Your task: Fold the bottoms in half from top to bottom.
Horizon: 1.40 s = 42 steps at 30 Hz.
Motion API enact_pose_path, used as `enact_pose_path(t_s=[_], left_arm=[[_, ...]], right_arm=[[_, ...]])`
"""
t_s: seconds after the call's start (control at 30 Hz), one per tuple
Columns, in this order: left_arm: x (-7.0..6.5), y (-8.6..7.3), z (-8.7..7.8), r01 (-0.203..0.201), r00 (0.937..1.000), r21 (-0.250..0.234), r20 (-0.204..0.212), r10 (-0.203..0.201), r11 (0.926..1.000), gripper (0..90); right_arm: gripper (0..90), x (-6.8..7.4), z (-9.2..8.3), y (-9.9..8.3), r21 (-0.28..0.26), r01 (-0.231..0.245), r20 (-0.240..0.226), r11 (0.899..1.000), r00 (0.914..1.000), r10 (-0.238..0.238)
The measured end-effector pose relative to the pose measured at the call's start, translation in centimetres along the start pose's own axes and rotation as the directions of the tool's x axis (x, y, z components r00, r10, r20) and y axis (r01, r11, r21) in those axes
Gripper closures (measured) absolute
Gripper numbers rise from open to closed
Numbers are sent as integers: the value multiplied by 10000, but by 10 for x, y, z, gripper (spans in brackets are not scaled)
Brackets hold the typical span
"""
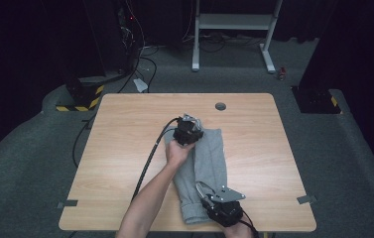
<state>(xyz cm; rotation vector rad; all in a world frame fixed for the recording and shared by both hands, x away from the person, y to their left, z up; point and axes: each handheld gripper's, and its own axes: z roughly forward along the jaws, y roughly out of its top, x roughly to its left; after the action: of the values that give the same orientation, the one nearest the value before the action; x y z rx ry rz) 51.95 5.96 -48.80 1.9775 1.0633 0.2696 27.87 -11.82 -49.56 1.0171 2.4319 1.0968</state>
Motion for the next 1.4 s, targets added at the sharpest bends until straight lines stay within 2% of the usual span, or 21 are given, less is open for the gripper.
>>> enact_pose_path(t_s=[0.07,0.23,0.33,0.37,0.6,0.73,0.87,0.97,1.23,1.4], left_arm=[[0,-1,-1,-68,10000,2,-1,68,10000,792],[2,-4,-7,-195,9998,86,-64,196,9998,771],[3,-6,-12,-179,9998,87,-90,180,9998,715],[3,-6,-16,-263,9995,111,-199,265,9996,663],[4,-9,-30,-250,9993,-86,-278,247,9997,580],[4,-13,-39,-279,9991,-74,-309,277,9996,532],[0,-20,-49,-350,9993,-42,-141,350,9994,488],[-5,-31,-60,-503,9987,-4,-62,503,9987,467],[-15,-60,-81,-285,9992,226,298,278,9993,424],[-27,-76,-91,-665,9972,352,365,652,9972,421]], right_arm=[[622,-2,-2,-1,-89,-243,-202,9997,9995,241],[567,-3,-6,3,-135,-268,-184,9996,9995,266],[525,-4,-9,7,-205,-260,-269,9995,9993,255],[497,-5,-11,8,-299,-341,-403,9990,9986,328],[449,-11,-20,12,-686,-456,-602,9966,9973,415],[444,-16,-24,13,-876,-515,-578,9948,9972,466],[459,-26,-26,12,-924,-691,-384,9933,9971,658],[470,-32,-25,10,-888,-783,-266,9930,9967,762],[524,-43,-23,1,-769,-1037,-34,9916,9946,1037],[536,-48,-20,-3,-679,-1030,271,9924,9941,1050]])
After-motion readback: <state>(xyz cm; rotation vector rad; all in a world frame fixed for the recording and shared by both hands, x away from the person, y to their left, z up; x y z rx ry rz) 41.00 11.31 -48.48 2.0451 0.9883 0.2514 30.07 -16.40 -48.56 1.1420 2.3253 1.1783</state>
